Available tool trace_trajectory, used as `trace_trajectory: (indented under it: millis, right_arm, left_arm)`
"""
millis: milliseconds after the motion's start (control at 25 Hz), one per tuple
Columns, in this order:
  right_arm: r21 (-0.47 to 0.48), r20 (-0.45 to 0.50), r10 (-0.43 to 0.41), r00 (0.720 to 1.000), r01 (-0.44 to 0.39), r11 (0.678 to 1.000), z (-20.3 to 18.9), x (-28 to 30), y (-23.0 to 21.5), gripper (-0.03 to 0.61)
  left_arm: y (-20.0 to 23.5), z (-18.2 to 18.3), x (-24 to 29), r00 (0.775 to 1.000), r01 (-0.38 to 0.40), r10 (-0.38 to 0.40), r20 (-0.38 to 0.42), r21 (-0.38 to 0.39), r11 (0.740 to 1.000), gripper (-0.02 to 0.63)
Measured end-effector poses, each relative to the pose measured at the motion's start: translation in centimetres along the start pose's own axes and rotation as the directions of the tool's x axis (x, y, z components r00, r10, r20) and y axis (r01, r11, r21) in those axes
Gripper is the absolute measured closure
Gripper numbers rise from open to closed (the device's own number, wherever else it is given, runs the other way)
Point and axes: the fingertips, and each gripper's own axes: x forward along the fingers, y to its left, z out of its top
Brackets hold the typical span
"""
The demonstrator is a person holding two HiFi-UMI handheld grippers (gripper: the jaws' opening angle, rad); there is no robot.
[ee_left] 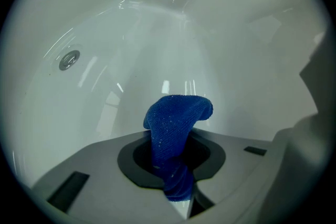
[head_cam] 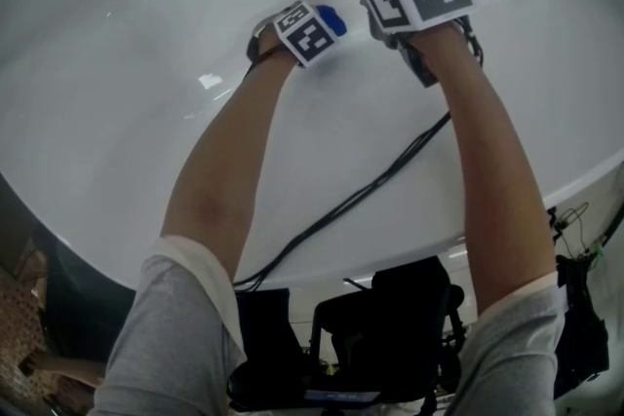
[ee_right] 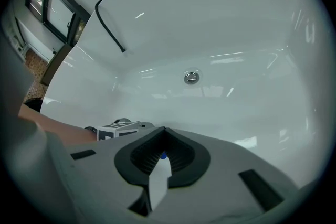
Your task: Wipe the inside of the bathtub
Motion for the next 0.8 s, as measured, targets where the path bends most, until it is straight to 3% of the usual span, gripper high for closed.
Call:
trace_trajectory:
  millis: [120, 280, 800]
  right_arm:
    - [0.009, 0.005, -0.026, 1.0, 0.026, 1.0, 0.2, -0.1, -0.7, 0.569]
    - [0.002, -0.001, -0.03, 1.0, 0.03, 1.0, 0.2, 0.1, -0.7, 0.569]
    - [-0.002, -0.001, -0.021, 1.0, 0.021, 1.0, 0.2, 0.3, -0.4, 0.571]
  left_arm:
    - [0.2, 2.1, 0.3, 1.0, -0.01, 0.01, 0.028, 0.006, 1.0, 0.534]
    - [0.7, 1.2, -0.1, 1.0, -0.015, 0.015, 0.022, 0.024, 1.0, 0.532]
    - [3.3, -11.6, -2.7, 0.997, -0.056, 0.048, -0.068, -0.125, 0.991, 0.532]
